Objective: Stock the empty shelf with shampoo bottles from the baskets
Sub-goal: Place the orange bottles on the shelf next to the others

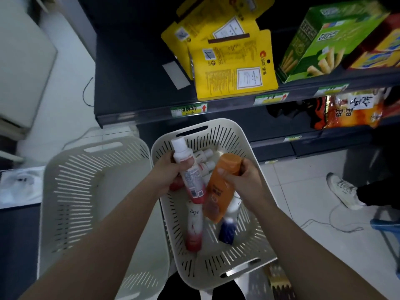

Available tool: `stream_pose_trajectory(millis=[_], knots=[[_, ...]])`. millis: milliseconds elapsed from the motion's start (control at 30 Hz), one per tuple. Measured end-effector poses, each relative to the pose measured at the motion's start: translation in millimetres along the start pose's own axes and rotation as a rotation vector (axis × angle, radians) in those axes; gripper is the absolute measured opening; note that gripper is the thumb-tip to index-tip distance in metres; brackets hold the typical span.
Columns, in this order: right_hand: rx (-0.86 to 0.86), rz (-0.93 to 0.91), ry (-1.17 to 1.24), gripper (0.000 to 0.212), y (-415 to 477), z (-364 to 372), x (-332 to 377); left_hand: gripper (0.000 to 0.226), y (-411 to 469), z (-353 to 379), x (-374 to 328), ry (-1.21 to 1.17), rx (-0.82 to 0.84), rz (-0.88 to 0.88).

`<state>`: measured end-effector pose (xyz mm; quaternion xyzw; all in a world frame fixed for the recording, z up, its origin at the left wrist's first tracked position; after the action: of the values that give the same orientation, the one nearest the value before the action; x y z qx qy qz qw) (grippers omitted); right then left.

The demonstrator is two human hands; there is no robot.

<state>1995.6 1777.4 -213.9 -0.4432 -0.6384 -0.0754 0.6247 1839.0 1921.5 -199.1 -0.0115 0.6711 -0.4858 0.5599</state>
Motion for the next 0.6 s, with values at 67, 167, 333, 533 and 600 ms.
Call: stream_pose_trajectory(millis=[67, 167, 333, 533, 600], knots=[[0.039, -0.035, 0.033, 0.04, -3.9, 1.5, 13.2, 0.021, -12.0, -1.2, -7.8, -0.056, -0.007, 0.037], [0.105, -0.102, 0.053, 0.034, -12.7, 5.3, 39.1, 0.018, -35.7, 1.1, -19.1, -0.179, -0.018, 0.065], [0.254, -0.19, 0.041, 0.033, -34.5, 22.0, 82.9, 0.022, -79.7, -14.0, -35.5, -0.32, -0.215, 0.154], [0.428, -0.333, -0.046, 0.029, -69.3, 53.5, 134.9, 0.051, -141.9, -41.6, -48.1, -0.642, -0.279, 0.196], [0.498, -0.383, -0.091, 0.03, -83.3, 68.8, 148.2, 0.067, -162.5, -54.4, -46.0, -0.711, -0.251, 0.184]])
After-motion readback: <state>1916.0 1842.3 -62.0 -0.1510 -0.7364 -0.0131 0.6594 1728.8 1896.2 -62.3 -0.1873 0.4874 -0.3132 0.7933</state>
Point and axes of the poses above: each hand's wrist, its own y-axis towards the middle knuckle, its own z-axis out of the palm, x = y × z, the point moved 6 cm from there along y, towards the middle knuckle, and after that the axes turned 4 degrees about -z, right-handed, at the moved point
